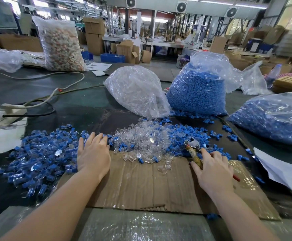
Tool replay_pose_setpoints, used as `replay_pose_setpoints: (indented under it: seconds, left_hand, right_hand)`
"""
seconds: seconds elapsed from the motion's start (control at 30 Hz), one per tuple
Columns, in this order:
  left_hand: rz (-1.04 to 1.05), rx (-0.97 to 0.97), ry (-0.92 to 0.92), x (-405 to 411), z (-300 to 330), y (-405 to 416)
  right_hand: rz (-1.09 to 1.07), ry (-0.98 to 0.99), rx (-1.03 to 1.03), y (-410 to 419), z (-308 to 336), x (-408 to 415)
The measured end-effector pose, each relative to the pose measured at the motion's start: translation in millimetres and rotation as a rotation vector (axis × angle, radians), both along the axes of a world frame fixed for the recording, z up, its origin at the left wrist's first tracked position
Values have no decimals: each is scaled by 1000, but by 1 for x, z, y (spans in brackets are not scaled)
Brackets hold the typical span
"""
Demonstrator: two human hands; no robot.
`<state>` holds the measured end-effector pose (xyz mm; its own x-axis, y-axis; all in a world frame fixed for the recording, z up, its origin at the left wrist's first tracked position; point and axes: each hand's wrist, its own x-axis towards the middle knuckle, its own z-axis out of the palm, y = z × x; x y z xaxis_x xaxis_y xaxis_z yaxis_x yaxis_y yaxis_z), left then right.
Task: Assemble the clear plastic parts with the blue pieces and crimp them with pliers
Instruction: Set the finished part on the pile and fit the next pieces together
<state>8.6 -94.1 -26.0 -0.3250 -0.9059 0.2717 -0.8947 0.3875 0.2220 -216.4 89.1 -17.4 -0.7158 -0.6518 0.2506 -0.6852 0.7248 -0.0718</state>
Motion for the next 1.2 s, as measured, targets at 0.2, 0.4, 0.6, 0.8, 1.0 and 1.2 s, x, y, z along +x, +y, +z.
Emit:
replay_pose_setpoints:
  seconds: [0.2, 0.4, 0.6, 0.8, 1.0, 1.2]
  left_hand:
    - [-215, 38, 141, -29, 0, 23]
    - [-338, 181, 195, -51, -1, 40]
    - [-311, 235, 42, -60, -6, 39]
    - [-293, 298, 28, -69, -10, 34]
    - [-233, 326, 23, -80, -13, 32]
    - [-184, 360, 56, -88, -12, 30]
  right_hand:
    - [-17, -18, 1, 2, 6, 1]
    - [-66, -40, 47, 5, 8, 3]
    - [-116, -22, 119, 6, 5, 5]
    - [37, 55, 62, -12, 13, 15]
    - [241, -287, -42, -49, 16, 31]
    - [134, -433, 93, -75, 23, 29]
